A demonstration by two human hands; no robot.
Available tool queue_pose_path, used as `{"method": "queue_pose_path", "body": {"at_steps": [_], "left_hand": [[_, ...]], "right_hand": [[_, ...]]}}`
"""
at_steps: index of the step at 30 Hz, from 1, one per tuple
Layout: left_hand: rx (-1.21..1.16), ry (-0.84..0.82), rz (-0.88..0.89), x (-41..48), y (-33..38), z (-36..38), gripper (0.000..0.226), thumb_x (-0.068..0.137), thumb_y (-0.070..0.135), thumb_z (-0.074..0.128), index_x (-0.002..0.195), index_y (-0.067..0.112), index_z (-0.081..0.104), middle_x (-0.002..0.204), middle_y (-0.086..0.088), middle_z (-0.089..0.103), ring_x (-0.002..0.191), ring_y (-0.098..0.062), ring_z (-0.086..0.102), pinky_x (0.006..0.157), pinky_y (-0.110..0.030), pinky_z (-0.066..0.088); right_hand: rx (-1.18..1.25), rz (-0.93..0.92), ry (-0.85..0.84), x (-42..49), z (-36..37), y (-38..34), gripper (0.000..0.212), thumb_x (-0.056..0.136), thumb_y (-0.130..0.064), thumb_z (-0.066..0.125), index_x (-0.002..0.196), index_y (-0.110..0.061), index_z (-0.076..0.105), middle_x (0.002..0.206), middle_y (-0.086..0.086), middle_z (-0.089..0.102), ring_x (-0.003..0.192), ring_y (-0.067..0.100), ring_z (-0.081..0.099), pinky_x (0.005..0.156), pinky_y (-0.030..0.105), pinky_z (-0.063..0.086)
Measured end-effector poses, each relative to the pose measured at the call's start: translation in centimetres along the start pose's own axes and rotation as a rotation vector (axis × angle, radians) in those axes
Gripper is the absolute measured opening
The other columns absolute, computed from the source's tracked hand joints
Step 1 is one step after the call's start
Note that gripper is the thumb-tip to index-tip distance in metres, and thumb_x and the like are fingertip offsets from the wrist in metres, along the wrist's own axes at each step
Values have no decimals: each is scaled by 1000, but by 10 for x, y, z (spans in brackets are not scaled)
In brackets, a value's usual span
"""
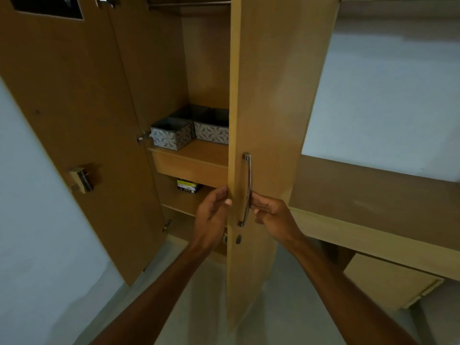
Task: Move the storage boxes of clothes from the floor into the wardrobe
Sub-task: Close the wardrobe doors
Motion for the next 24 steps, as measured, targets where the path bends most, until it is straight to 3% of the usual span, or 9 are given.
{"method": "queue_pose_path", "body": {"at_steps": [5,8,10,13,15,17,19,21,24], "left_hand": [[-3,8,-33,67,-25,-60,39,97,27,51,134,15,54,128,5,63,120,-7,57,96,-23,46],[23,-6,-92,107,-36,-88,38,98,46,40,129,33,58,129,9,63,121,-7,56,101,-35,46],[16,-31,-108,131,-35,-99,33,103,43,32,112,43,64,116,14,67,109,3,60,93,-33,48],[10,-91,-130,167,-28,-111,38,105,40,23,100,41,61,102,21,64,88,19,60,76,-20,44],[-3,-130,-164,190,-31,-117,39,104,43,21,100,39,60,101,23,61,86,19,59,76,-20,42],[-31,-176,-210,212,-41,-123,41,102,50,22,110,37,59,107,25,58,95,14,56,86,-28,42],[-28,-251,-256,232,-48,-124,43,100,55,20,120,39,53,117,23,53,109,4,50,98,-40,37],[-34,-295,-290,251,-51,-125,39,100,57,17,117,43,50,115,23,50,110,0,47,99,-44,32],[-27,-322,-304,288,-58,-125,49,99,58,16,126,37,50,111,21,53,101,3,50,92,-37,35]], "right_hand": [[25,-18,-9,67,60,-6,56,92,10,46,142,-14,44,137,-6,56,127,6,52,102,26,41],[5,-34,15,112,90,-10,53,94,5,48,141,-18,46,132,-7,60,118,6,58,90,20,47],[-4,-34,46,137,105,-10,55,92,6,48,141,-17,47,130,-5,63,115,8,60,88,19,48],[-12,-35,84,174,126,-15,63,86,11,51,143,-15,44,135,-7,56,124,10,54,99,22,45],[-9,-12,97,194,133,-20,66,85,11,51,144,-18,43,132,-12,55,121,7,55,86,16,48],[7,-5,115,215,136,-26,65,85,13,48,141,-21,47,123,-11,60,101,-3,59,68,12,48],[1,-3,134,239,137,-26,65,85,14,45,138,-25,51,117,-9,65,83,-6,59,62,10,46],[-3,5,136,261,138,-23,66,84,13,45,136,-27,52,120,-9,66,96,-1,62,67,11,48],[-29,14,146,297,139,-14,67,84,10,48,138,-30,52,124,-8,66,113,11,62,77,17,50]]}}
Point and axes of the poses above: each hand's wrist, its own x-axis towards the middle knuckle, its own z-axis out of the palm, y = z × x, the point moved 7 cm from there along x, towards the middle knuckle
